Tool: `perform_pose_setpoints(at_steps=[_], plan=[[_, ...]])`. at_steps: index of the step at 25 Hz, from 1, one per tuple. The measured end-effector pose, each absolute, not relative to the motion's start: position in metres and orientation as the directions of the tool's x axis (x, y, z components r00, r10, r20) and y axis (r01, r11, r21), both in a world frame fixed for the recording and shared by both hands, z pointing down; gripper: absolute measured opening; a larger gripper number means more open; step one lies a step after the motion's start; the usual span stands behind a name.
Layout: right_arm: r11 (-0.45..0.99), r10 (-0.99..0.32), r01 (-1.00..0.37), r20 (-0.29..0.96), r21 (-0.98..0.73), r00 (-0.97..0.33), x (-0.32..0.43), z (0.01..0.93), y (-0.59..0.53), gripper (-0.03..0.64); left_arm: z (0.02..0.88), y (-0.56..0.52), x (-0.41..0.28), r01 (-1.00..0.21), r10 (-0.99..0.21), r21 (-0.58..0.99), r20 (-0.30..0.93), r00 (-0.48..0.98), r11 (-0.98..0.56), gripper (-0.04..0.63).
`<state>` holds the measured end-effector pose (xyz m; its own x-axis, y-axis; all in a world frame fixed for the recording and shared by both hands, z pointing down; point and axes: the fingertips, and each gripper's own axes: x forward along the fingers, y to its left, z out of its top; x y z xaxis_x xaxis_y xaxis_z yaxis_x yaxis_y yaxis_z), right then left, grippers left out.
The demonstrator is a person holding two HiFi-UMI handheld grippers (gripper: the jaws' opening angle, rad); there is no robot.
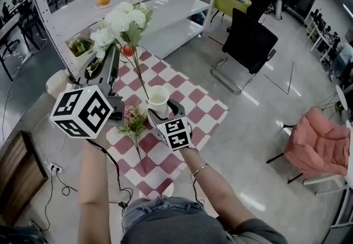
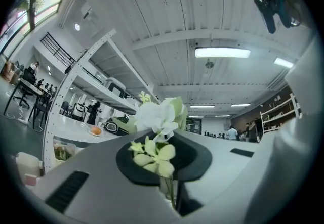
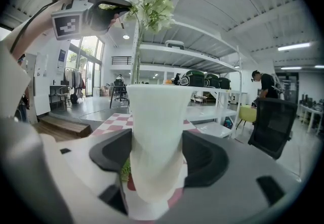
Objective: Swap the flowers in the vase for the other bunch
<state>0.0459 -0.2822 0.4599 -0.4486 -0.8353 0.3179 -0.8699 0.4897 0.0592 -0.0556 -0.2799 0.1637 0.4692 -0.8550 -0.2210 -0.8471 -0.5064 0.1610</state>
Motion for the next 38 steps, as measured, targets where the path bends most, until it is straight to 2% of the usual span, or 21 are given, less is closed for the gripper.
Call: perform_pose_setpoints(at_steps=[7,20,26,38], plan=[[0.486,-0.839,-0.872,0.31,0.06,-0.447,0.047,0.458,-0.282,0.316,0.162,-0.274,-0.106,-0.894,-0.9,0.162,-0.21,0.382,-0.417,0.029],[0.487,-0.844,-0.871,0.291,0.06,-0.451,0.045,0.457,-0.284,0.316,0.319,-0.28,-0.179,-0.949,-0.969,0.237,0.082,0.234,-0.209,0.027],[0.488,-0.843,-0.871,0.291,0.06,-0.452,0.044,0.459,-0.284,0.316,0.379,-0.297,-0.197,-0.961,-0.97,0.247,0.175,0.169,-0.123,0.026],[0.475,-0.85,-0.878,0.287,0.06,-0.441,0.044,0.46,-0.285,0.316,0.422,-0.34,-0.215,-0.956,-0.976,0.292,0.209,0.06,0.003,0.026]])
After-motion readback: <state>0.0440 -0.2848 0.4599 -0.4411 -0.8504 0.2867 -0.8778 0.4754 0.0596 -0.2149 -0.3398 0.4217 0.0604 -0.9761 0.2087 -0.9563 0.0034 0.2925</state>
